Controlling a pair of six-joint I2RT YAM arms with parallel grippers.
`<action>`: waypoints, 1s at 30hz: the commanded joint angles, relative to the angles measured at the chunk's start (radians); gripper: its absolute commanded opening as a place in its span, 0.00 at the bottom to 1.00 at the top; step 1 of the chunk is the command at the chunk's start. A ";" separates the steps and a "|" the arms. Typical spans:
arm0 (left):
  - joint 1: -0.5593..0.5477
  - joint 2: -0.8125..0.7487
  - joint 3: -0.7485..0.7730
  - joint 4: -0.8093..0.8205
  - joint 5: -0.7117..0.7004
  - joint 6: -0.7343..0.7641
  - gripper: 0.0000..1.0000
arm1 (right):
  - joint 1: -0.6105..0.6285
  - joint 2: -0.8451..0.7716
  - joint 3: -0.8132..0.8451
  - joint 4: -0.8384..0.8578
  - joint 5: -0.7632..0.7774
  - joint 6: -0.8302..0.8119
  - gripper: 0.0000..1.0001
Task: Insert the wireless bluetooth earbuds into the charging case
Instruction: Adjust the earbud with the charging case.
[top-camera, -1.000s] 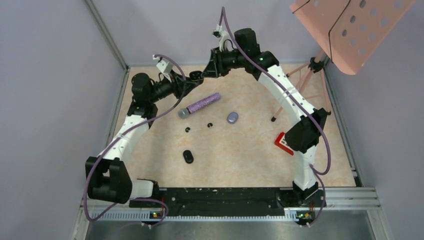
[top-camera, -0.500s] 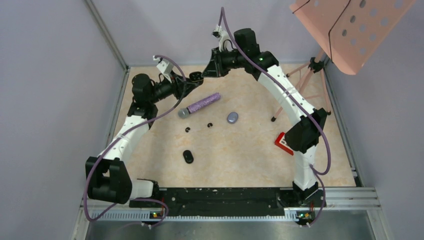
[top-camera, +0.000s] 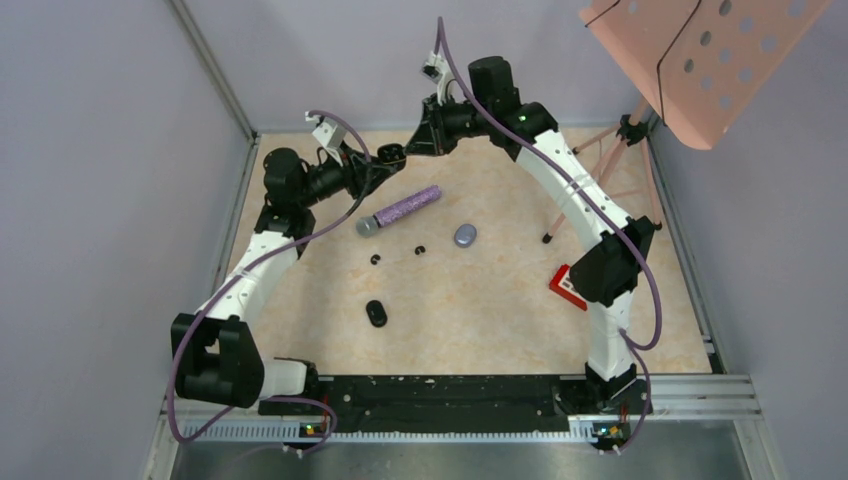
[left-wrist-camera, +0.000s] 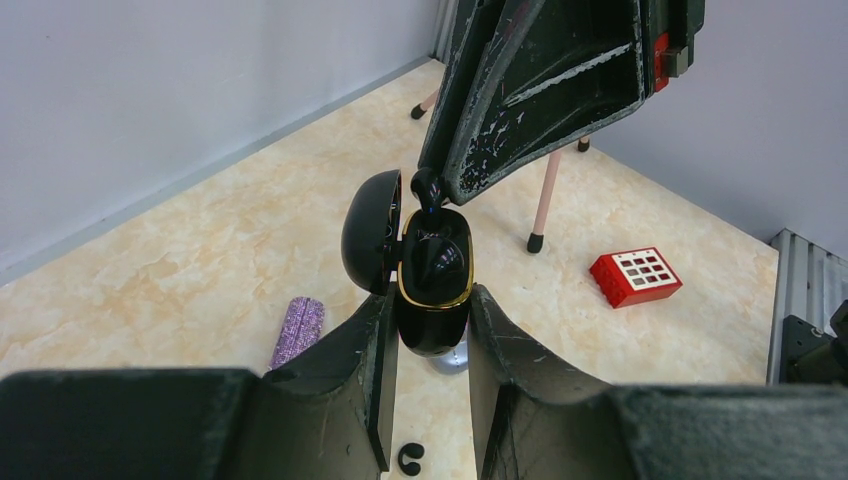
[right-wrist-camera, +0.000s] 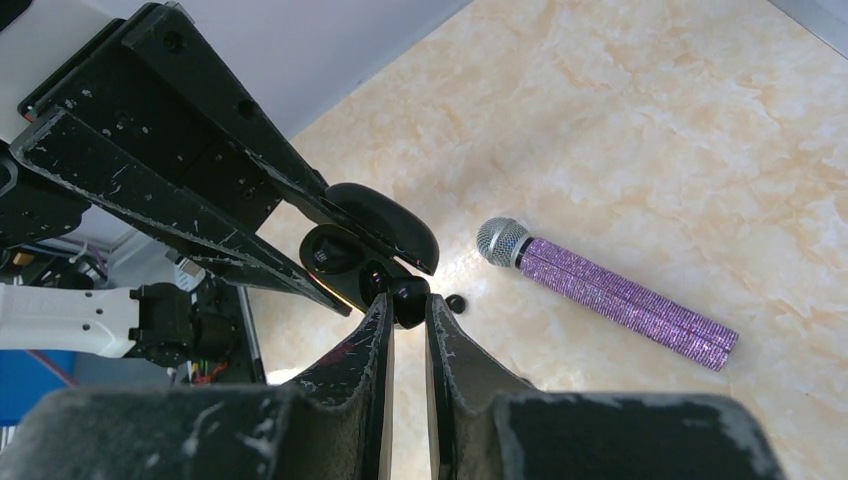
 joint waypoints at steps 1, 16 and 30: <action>-0.011 -0.034 -0.004 0.050 0.054 -0.007 0.00 | 0.012 -0.027 0.031 0.025 -0.058 -0.014 0.00; -0.015 -0.037 -0.004 0.031 0.016 0.031 0.00 | 0.011 -0.020 0.046 -0.025 -0.166 0.012 0.27; -0.016 -0.033 0.000 0.008 -0.001 0.054 0.00 | 0.011 -0.028 0.078 -0.092 -0.189 -0.025 0.30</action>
